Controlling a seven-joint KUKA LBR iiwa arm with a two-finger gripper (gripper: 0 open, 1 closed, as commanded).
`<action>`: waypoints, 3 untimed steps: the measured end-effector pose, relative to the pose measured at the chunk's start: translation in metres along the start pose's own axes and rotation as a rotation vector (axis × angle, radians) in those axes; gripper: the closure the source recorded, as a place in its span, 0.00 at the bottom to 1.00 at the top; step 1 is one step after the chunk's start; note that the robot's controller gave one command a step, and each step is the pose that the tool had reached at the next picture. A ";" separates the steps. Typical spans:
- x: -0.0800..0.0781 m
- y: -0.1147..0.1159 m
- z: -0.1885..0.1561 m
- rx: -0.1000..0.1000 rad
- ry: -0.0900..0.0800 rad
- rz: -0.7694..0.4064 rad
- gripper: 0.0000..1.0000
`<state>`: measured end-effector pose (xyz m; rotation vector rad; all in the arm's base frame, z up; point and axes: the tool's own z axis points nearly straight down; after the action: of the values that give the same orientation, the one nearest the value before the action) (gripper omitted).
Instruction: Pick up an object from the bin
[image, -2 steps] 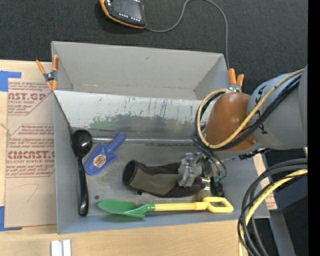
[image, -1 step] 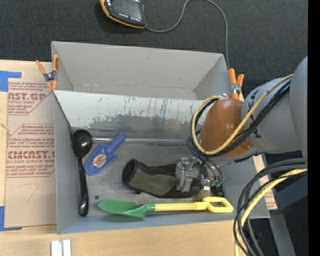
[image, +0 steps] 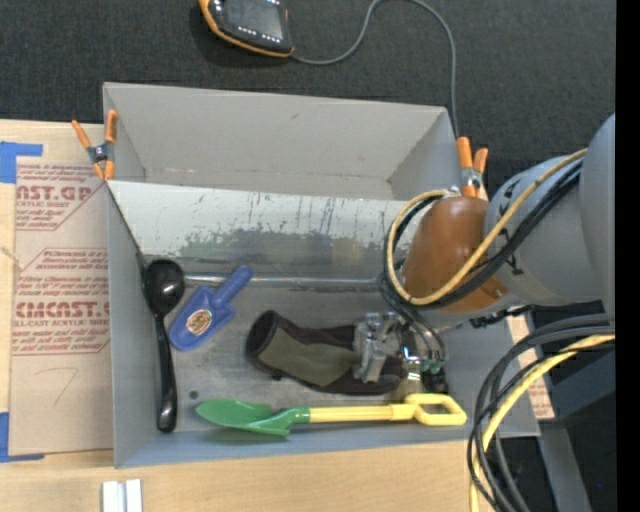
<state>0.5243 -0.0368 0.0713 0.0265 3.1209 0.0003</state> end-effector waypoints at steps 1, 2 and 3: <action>-0.009 0.014 0.000 0.002 -0.004 -0.015 1.00; 0.009 0.007 -0.001 0.001 -0.006 -0.009 1.00; 0.009 0.007 -0.001 0.001 -0.006 -0.009 1.00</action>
Offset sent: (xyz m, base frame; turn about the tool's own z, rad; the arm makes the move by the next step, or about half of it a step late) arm -0.0108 0.0067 -0.0013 -0.0089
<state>0.5155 -0.0292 0.0717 0.0125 3.1148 -0.0008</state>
